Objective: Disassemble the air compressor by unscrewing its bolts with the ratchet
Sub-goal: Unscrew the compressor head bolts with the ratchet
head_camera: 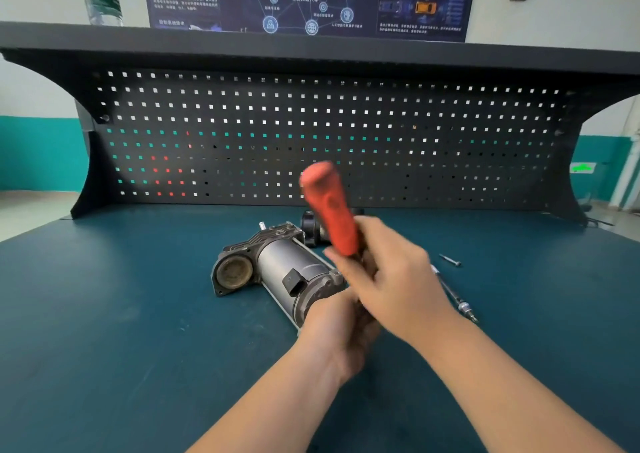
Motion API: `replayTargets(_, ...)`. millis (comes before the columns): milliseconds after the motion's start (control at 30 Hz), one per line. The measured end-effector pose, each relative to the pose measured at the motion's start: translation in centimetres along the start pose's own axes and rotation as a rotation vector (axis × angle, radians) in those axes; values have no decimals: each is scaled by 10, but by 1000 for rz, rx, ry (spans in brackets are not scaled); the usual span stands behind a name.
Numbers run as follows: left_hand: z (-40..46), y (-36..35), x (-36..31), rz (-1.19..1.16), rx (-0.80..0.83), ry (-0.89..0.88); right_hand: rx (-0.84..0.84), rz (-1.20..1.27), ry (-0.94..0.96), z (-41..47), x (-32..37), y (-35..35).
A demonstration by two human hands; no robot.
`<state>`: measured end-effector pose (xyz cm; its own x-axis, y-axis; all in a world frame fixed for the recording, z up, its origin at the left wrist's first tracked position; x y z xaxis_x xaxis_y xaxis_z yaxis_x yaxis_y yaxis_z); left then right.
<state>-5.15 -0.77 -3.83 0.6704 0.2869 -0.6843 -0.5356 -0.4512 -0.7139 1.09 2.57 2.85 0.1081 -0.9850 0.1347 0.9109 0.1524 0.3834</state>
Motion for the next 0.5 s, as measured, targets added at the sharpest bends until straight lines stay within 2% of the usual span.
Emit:
replayTargets(67, -1, 1, 0, 40, -5, 10, 14, -21, -15, -2, 1, -3)
replayTargets(133, -1, 2, 0, 32, -61, 43, -65, -16, -197, -1, -12, 3)
replayTargets(200, -2, 1, -2, -3, -103, 70, -133, 10, -531, -3, -38, 9)
replayTargets(233, -1, 1, -2, 0, -108, 79, -142, 80, -757, -7, -53, 10)
replayTargets(300, -1, 1, -1, 20, -102, 85, -170, 407, -1224, -23, -77, 6)
replayTargets(333, 0, 1, -1, 21, -101, 86, -180, 580, -1393, -31, -82, 2)
replayTargets(367, 0, 0, 0, 12, -108, 86, -183, 671, -1479, -37, -85, -1)
replayTargets(400, 1, 1, 1, 1, -119, 84, -172, 691, -1481, -38, -85, -2)
replayTargets(433, 1, 1, 2, -13, -131, 82, -175, 650, -1387, -35, -84, -1)
replayTargets(500, 0, 1, 2, -35, -140, 71, -175, 428, -1006, -19, -73, 5)
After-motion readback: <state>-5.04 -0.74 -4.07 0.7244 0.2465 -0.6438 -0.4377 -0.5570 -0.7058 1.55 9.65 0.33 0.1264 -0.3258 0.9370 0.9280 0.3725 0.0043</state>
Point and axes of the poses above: each hand's wrist, its own z-axis towards the middle knuckle, its own y-axis out of the back of the hand, x = y × z, the point moved 3 cm from there along z, towards the middle knuckle, and after that the axes turned 4 degrees about -z, right-handed, at the moved point
